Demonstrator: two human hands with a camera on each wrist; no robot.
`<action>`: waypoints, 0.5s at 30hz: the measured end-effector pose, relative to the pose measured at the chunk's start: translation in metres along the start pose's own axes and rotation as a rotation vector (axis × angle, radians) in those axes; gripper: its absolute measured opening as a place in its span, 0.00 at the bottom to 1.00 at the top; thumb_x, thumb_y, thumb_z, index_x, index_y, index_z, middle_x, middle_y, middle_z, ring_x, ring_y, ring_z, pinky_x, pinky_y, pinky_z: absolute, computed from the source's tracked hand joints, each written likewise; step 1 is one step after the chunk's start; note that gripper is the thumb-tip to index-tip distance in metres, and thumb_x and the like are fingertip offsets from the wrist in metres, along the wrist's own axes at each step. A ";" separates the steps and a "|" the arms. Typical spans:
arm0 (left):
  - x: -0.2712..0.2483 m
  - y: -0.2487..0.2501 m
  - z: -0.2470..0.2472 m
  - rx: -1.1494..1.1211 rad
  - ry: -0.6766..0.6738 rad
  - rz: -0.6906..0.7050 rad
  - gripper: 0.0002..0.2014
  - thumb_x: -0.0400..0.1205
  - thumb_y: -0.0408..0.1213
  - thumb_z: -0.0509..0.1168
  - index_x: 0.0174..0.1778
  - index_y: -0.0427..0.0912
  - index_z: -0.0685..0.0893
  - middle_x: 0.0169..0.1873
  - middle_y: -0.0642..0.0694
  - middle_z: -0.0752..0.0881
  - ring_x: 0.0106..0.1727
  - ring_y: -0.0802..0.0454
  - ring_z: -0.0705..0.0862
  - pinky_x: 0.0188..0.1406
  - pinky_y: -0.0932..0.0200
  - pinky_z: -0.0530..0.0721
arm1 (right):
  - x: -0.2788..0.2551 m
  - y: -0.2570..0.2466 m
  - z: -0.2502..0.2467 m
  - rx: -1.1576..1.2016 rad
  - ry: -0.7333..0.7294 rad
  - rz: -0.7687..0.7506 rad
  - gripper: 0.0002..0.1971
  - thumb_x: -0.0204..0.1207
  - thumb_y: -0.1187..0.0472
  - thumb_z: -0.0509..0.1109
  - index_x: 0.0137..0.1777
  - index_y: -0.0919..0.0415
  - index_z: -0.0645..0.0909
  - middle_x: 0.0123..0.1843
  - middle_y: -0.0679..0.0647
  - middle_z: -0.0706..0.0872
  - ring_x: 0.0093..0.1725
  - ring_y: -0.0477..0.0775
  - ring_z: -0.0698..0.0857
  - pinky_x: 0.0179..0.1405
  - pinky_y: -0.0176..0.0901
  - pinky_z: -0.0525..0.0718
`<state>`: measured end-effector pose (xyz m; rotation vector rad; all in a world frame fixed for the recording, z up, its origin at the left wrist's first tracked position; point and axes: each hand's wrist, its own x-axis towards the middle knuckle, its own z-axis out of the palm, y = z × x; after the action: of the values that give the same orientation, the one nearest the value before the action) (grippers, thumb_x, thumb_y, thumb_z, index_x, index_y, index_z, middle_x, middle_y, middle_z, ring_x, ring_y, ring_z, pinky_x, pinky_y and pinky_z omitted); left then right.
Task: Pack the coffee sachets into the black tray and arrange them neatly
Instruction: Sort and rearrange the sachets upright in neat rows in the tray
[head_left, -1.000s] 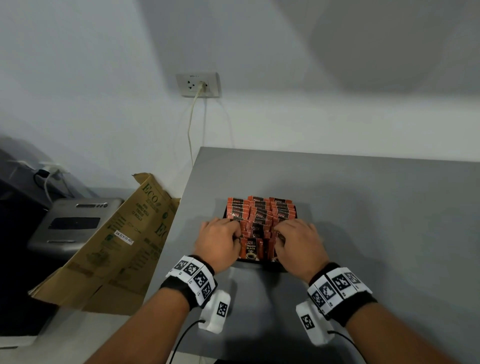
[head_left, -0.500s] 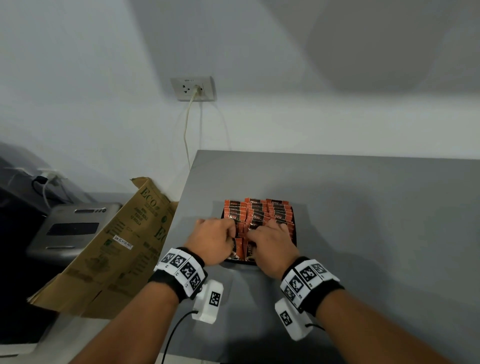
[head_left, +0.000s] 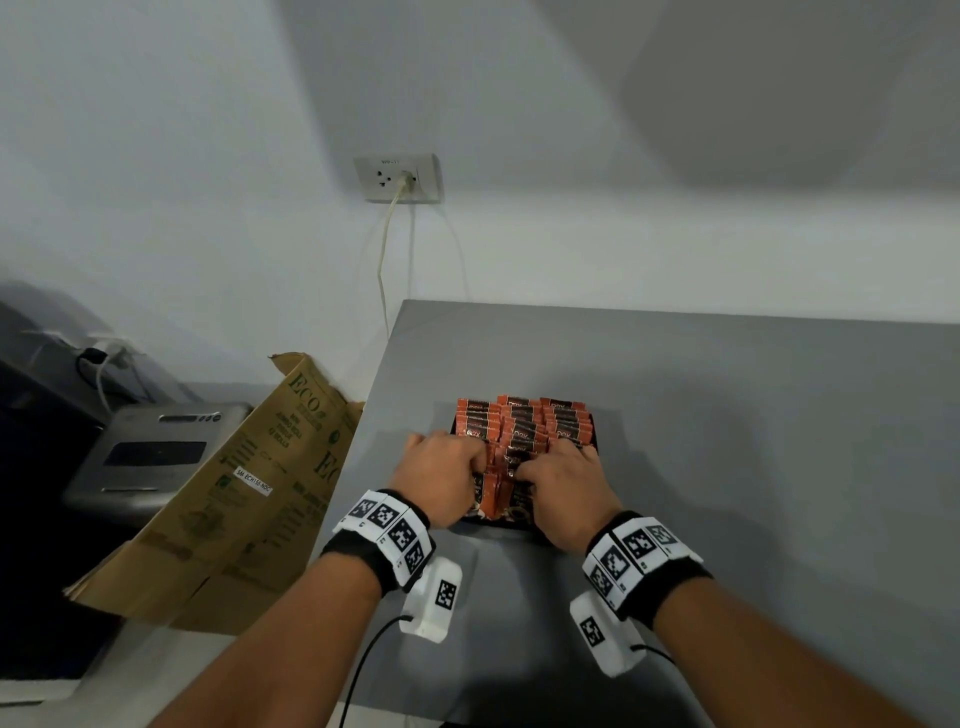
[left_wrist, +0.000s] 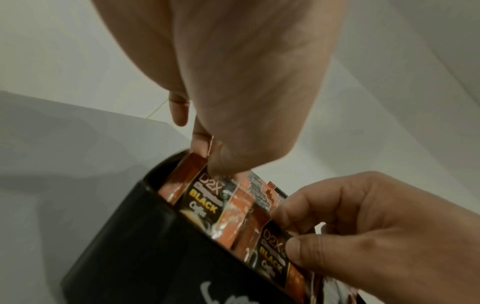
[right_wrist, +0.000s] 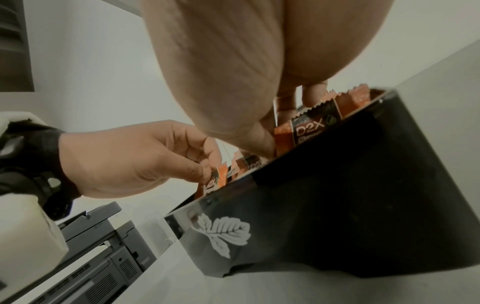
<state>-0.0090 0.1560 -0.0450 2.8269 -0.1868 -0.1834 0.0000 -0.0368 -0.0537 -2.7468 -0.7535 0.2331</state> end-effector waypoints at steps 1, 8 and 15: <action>0.000 0.000 0.000 0.002 0.002 0.006 0.15 0.76 0.26 0.60 0.42 0.52 0.84 0.37 0.61 0.85 0.46 0.56 0.80 0.59 0.54 0.68 | 0.000 0.000 -0.002 0.006 0.000 0.003 0.18 0.80 0.63 0.63 0.65 0.47 0.85 0.56 0.47 0.87 0.60 0.54 0.74 0.63 0.52 0.67; 0.000 0.001 -0.002 0.005 0.026 -0.014 0.16 0.75 0.26 0.60 0.42 0.53 0.84 0.39 0.59 0.87 0.47 0.55 0.82 0.57 0.56 0.65 | 0.005 -0.004 -0.003 0.016 0.004 0.014 0.19 0.78 0.63 0.64 0.64 0.47 0.85 0.54 0.48 0.87 0.60 0.55 0.74 0.64 0.53 0.67; -0.007 0.005 0.005 0.034 0.037 0.005 0.14 0.76 0.30 0.61 0.47 0.53 0.87 0.48 0.57 0.86 0.54 0.53 0.82 0.61 0.54 0.69 | -0.001 -0.004 0.006 0.003 0.017 0.009 0.15 0.80 0.61 0.61 0.59 0.50 0.86 0.55 0.48 0.87 0.60 0.55 0.76 0.63 0.51 0.69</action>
<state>-0.0167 0.1511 -0.0471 2.8615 -0.1899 -0.1275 -0.0040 -0.0327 -0.0578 -2.7469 -0.7357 0.2116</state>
